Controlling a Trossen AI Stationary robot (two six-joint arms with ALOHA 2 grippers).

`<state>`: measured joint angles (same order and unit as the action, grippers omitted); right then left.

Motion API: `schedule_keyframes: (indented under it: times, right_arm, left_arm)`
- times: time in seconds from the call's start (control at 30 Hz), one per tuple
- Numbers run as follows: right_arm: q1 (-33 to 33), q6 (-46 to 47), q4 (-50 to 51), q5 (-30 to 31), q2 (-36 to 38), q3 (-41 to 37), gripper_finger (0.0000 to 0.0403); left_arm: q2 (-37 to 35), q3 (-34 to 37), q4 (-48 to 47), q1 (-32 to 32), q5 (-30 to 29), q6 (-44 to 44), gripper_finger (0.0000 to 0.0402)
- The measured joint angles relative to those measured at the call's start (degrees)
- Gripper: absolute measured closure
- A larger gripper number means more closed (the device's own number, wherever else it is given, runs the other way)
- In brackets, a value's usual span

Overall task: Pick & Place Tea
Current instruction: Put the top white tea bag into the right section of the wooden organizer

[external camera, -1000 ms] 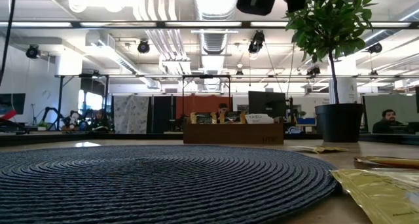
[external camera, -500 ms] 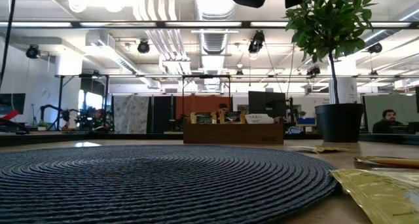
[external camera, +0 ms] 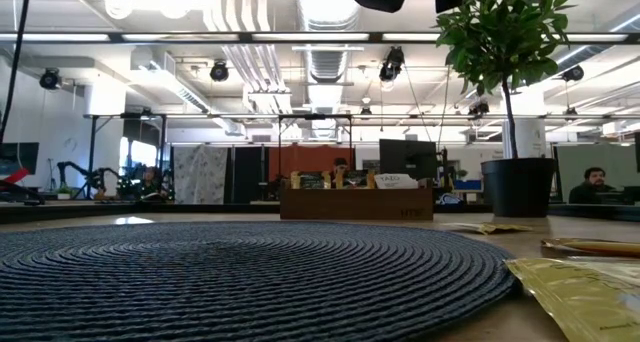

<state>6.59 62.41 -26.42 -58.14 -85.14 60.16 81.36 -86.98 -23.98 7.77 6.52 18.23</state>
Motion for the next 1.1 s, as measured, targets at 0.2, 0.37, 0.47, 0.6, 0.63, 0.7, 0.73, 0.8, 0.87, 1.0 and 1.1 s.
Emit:
schedule_keyframes:
  times: [0.2, 0.37, 0.47, 0.6, 0.63, 0.7, 0.73, 0.8, 0.87, 1.0, 1.1]
  right_arm:
    - [0.0, -0.7, 0.0, 0.3, 0.0, 0.0, 0.039]
    - [0.0, -1.2, 0.0, 1.1, 0.0, 0.0, 0.039]
    - [0.0, -1.3, 0.0, 1.1, 0.0, 0.0, 0.039]
    - [0.0, -1.1, 0.1, 1.9, 0.0, 0.0, 0.039]
    - [0.1, -1.1, 0.1, 2.2, 0.0, 0.0, 0.039]
    - [0.1, -1.1, 0.4, 2.4, 0.0, 0.0, 0.039]
    - [0.1, -1.1, 0.9, 2.8, 0.0, 0.0, 0.039]
    - [0.1, -0.7, 2.4, 3.6, 0.0, 0.0, 0.039]
    - [0.2, 0.4, 3.9, 4.0, 0.0, 0.0, 0.039]
    - [0.2, 0.7, 5.0, 4.3, 0.0, -0.1, 0.039]
    - [0.4, 0.9, 5.3, 4.3, 0.0, -0.1, 0.039]
  left_arm:
    - [0.0, 0.0, 0.1, 0.0, 0.0, -0.7, 0.0283]
    - [0.0, 0.0, 1.0, 0.0, -0.2, -0.7, 0.0336]
    - [0.0, 0.0, 1.1, 0.0, -0.1, -0.7, 0.0376]
    - [0.0, 0.0, 1.1, 0.0, 0.0, -0.8, 0.0397]
    - [0.0, 0.0, 1.0, 0.0, 0.0, -0.9, 0.0398]
    - [0.0, 0.0, 1.0, 0.0, 0.0, -1.0, 0.04]
    - [0.0, 0.0, 1.0, 0.0, 0.0, -1.3, 0.04]
    - [0.0, 0.0, 0.6, 0.0, 0.0, -1.6, 0.04]
    - [0.0, 0.0, 0.5, 0.0, -0.1, -1.7, 0.0401]
    - [0.0, 0.0, -0.3, 0.0, -0.1, -1.7, 0.0401]
    - [0.0, 0.0, -1.9, -0.1, -0.6, -1.8, 0.0401]
